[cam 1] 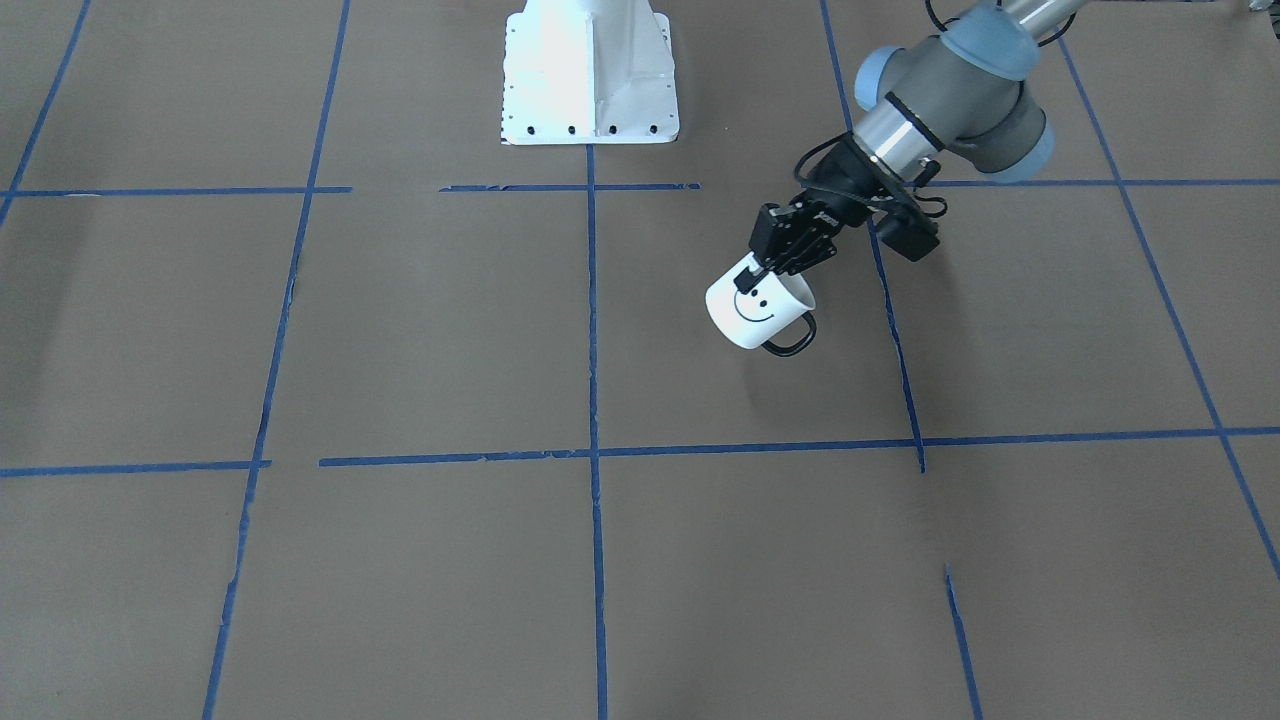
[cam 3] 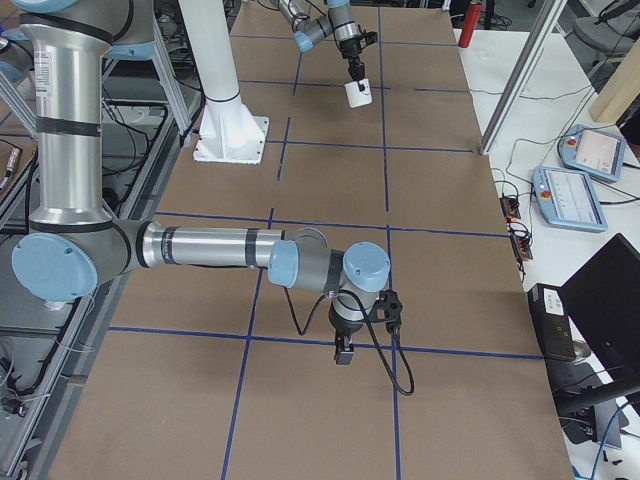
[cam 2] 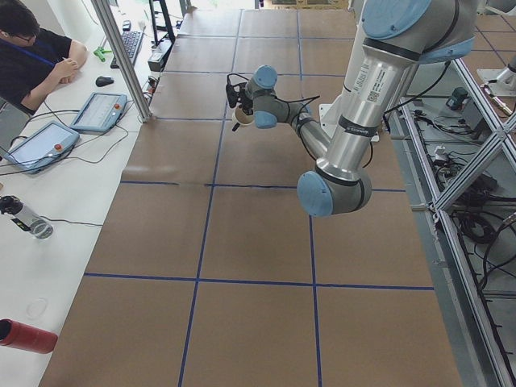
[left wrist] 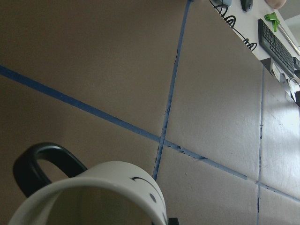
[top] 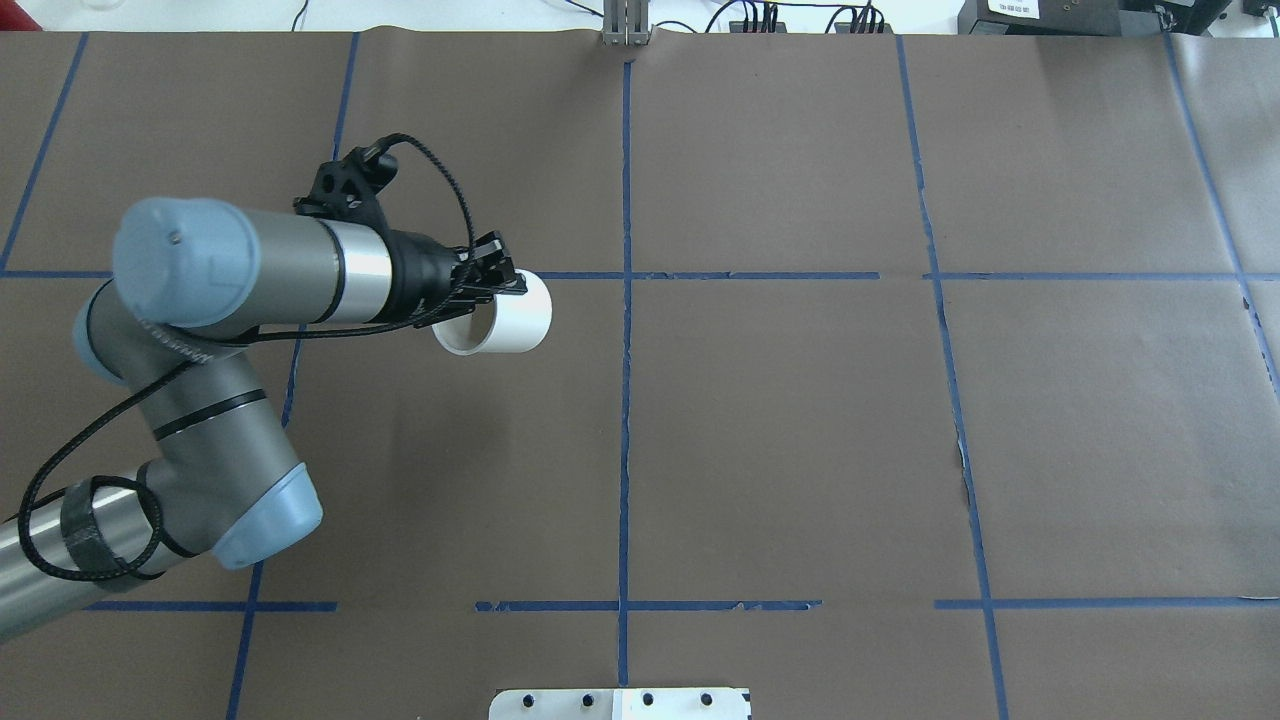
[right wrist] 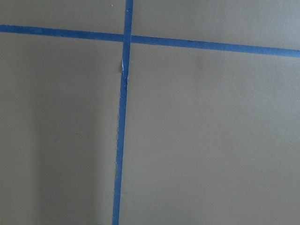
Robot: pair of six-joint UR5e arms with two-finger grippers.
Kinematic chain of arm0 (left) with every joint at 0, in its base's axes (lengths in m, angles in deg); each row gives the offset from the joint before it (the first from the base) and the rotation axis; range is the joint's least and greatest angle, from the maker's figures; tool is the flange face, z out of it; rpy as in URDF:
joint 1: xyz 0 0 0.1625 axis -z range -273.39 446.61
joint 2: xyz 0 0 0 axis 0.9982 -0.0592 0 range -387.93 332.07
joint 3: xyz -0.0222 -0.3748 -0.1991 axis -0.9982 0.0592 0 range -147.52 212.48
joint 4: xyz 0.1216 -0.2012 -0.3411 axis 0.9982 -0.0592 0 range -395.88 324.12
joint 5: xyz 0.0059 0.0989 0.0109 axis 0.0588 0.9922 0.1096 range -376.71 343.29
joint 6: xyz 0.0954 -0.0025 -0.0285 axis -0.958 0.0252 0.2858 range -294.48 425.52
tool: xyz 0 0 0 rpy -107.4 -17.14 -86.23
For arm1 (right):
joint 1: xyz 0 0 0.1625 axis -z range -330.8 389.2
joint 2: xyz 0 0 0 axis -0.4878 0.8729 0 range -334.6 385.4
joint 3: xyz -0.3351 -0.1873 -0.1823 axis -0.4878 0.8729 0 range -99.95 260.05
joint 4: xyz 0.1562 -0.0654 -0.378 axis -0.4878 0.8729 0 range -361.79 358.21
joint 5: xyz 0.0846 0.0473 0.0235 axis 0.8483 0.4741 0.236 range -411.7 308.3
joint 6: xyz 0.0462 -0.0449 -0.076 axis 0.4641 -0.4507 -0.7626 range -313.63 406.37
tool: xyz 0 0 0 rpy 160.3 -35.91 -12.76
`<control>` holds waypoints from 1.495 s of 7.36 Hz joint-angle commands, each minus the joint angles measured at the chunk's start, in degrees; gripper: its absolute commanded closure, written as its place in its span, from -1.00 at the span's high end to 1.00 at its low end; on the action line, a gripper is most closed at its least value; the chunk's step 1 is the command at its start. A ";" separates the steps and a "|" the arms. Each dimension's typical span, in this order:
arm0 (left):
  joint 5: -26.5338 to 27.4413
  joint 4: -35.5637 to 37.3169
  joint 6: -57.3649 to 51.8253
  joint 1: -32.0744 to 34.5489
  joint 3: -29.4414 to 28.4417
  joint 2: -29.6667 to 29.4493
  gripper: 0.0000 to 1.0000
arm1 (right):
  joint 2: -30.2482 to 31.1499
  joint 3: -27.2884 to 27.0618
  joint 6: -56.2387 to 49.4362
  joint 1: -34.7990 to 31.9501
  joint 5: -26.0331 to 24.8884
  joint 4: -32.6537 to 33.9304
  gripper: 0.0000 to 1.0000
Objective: Flip mug
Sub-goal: 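Lift the mug with the left gripper and carry it toward the table center, then rotate the mug upright with the left gripper and lower it onto the table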
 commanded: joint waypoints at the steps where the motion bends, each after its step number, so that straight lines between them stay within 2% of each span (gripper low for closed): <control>1: 0.12 23.39 -0.07 -0.35 -0.95 -12.20 -1.00 | -0.02 0.00 0.00 0.00 0.00 0.00 1.00; 2: 0.30 31.51 -0.24 -0.87 -1.92 -16.70 -1.00 | -0.02 0.00 0.00 0.00 0.00 0.00 1.00; 3: 0.30 37.59 -0.42 -2.09 -5.23 -21.10 -1.00 | 0.07 0.00 0.00 0.00 0.00 0.00 1.00; 5: 0.38 39.85 -0.51 -4.21 -15.93 -27.53 -1.00 | -0.02 0.00 0.00 0.00 0.00 0.00 1.00; 6: 0.39 39.85 -0.77 -4.91 -19.21 -28.78 -1.00 | -0.02 0.00 0.00 0.00 0.00 0.00 1.00; 11: 0.12 39.50 -0.95 -9.66 -19.86 -26.69 -1.00 | 0.07 0.00 0.00 0.00 0.00 0.00 1.00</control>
